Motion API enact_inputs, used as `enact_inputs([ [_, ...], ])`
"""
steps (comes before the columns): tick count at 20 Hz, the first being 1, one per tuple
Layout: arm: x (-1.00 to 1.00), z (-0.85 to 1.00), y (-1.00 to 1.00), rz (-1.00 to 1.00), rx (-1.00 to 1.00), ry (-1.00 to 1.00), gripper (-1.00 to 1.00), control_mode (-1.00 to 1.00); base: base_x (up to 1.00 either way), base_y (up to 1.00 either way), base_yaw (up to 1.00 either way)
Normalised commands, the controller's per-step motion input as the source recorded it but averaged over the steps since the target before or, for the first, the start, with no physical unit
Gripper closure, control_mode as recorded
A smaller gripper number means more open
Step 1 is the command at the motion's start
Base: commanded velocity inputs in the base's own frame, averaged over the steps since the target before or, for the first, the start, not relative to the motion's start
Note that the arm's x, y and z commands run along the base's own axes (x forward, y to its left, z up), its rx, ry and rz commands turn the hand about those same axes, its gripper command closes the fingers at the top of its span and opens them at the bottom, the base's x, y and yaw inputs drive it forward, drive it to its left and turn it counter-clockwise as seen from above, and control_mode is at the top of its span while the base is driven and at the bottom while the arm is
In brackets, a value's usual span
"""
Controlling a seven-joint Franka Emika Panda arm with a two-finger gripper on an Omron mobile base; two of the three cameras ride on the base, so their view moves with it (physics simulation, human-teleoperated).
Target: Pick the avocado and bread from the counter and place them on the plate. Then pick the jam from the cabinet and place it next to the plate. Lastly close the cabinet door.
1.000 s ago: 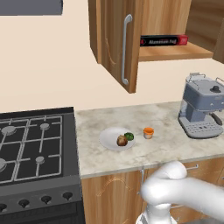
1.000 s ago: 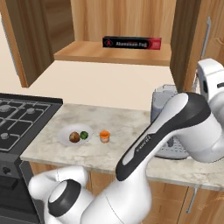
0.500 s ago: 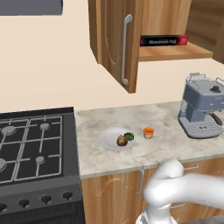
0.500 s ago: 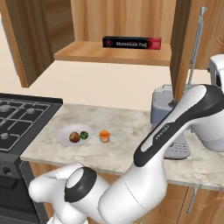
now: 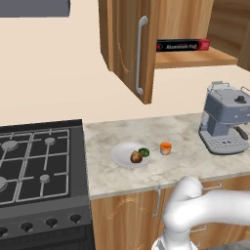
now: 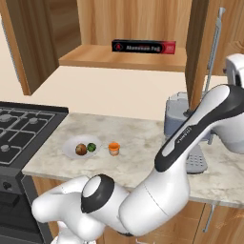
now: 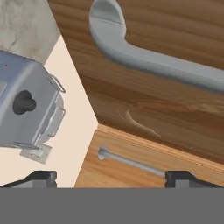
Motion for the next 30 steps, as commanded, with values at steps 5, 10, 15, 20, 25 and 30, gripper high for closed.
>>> enact_inputs([
  [5, 0.00, 0.00, 0.53, 0.09, 0.00, 0.00, -1.00, -1.00, 0.00, 0.00, 0.00],
  [10, -0.08, 0.00, 0.67, 0.07, 0.00, -0.02, -1.00, -1.00, 0.00, 0.00, 0.00],
  [15, -0.22, 0.01, 0.93, 0.05, -0.02, -0.07, -1.00, -1.00, 0.00, 0.00, 0.00],
  [20, -0.02, -0.07, 1.00, 0.05, -0.14, -0.07, -1.00, -1.00, 0.00, 0.00, 0.00],
  [25, 0.13, -0.39, 1.00, 0.09, -0.22, -0.01, -1.00, -1.00, 0.00, 0.00, 0.00],
  [30, 0.61, -0.03, 0.62, 0.03, -0.22, -0.02, -1.00, -1.00, 0.00, 0.00, 0.00],
])
